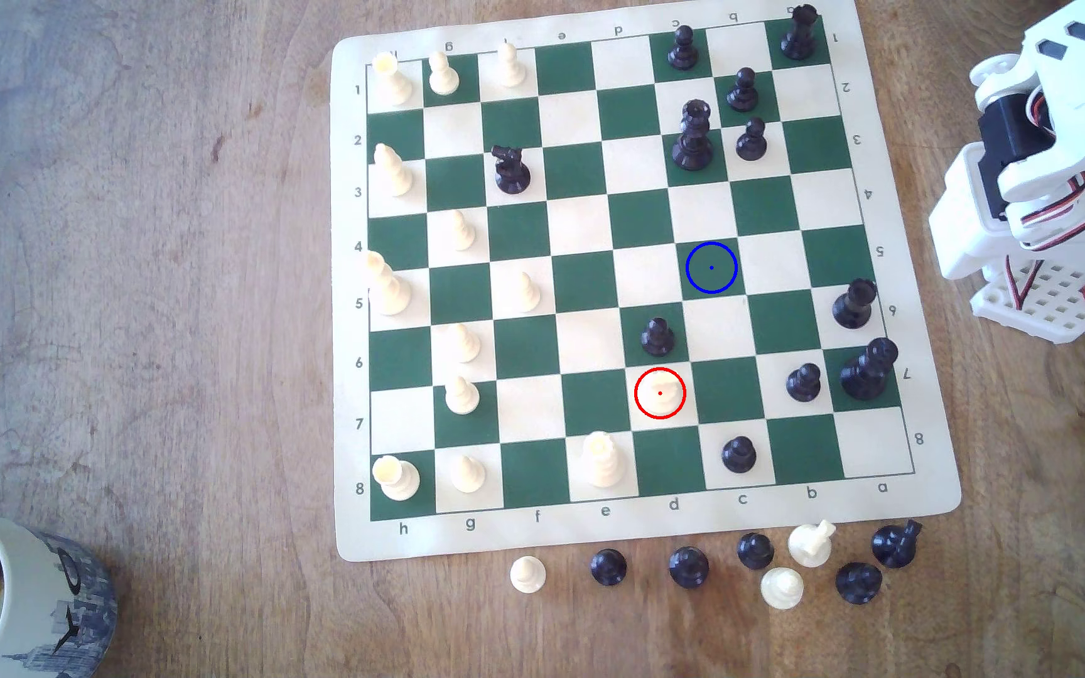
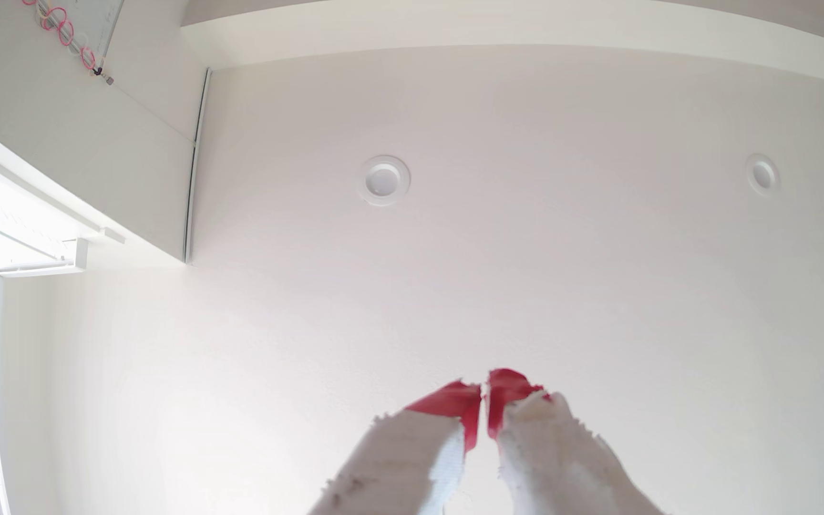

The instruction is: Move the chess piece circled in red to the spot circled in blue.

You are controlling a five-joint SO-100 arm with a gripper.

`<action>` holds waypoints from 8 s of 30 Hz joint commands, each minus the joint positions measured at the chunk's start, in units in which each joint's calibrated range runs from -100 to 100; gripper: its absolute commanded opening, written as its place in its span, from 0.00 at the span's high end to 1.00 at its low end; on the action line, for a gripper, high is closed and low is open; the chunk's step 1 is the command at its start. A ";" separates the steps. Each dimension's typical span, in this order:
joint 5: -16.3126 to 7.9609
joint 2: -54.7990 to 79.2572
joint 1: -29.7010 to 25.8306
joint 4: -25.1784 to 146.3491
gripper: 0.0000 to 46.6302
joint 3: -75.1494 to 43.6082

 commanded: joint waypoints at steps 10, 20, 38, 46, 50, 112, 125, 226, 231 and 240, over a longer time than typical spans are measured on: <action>-0.05 -0.20 -0.10 21.41 1.00 1.26; -0.24 -0.20 2.71 56.38 1.00 1.08; -5.42 5.24 -3.23 122.96 0.99 -20.31; -6.84 25.36 -7.69 147.53 0.99 -47.42; -8.01 32.57 -8.71 153.84 0.92 -53.86; -7.77 81.21 -14.81 141.31 0.77 -60.20; -7.77 80.45 -15.51 140.24 1.00 -61.02; -1.76 39.11 5.61 92.09 0.76 -15.60; -0.73 38.17 5.84 73.00 0.85 -11.16; -0.63 25.44 7.48 49.99 1.00 -5.53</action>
